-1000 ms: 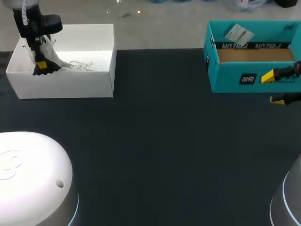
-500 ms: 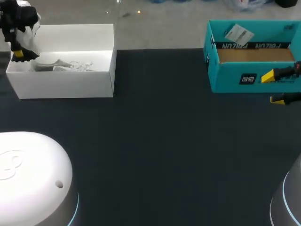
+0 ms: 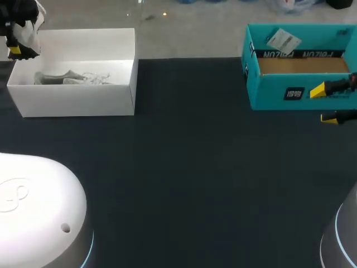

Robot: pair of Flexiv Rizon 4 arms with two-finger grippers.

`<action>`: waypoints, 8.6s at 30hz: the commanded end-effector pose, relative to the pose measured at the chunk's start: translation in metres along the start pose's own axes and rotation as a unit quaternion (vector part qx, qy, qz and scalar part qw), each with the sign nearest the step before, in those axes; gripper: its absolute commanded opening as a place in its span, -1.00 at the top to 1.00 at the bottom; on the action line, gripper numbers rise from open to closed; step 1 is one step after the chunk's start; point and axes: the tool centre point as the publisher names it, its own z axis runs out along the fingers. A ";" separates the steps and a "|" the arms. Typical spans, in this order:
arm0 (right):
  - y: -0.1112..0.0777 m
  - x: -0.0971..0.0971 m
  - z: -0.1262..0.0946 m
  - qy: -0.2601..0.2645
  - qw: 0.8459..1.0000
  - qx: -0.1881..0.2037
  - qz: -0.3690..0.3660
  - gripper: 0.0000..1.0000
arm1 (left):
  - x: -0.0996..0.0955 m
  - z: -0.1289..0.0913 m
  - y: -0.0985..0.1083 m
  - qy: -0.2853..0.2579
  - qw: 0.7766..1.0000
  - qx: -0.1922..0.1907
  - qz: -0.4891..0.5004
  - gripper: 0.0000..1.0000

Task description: Take the shoe out of the shoebox, open the shoe tongue, remove and reinsert the insole, then place the shoe into the shoebox

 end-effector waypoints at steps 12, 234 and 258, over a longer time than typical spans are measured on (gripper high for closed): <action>0.000 0.000 0.001 -0.001 1.000 0.000 0.000 -1.00 | -0.073 0.012 -0.004 0.057 0.992 0.023 0.113 1.00; 0.000 0.000 0.001 -0.001 1.000 0.000 0.000 -1.00 | -0.030 0.086 -0.039 -0.033 0.652 -0.020 0.757 -0.04; 0.000 0.000 0.001 -0.001 1.000 0.000 0.000 -1.00 | -0.048 0.129 -0.028 -0.017 0.644 0.014 0.765 0.08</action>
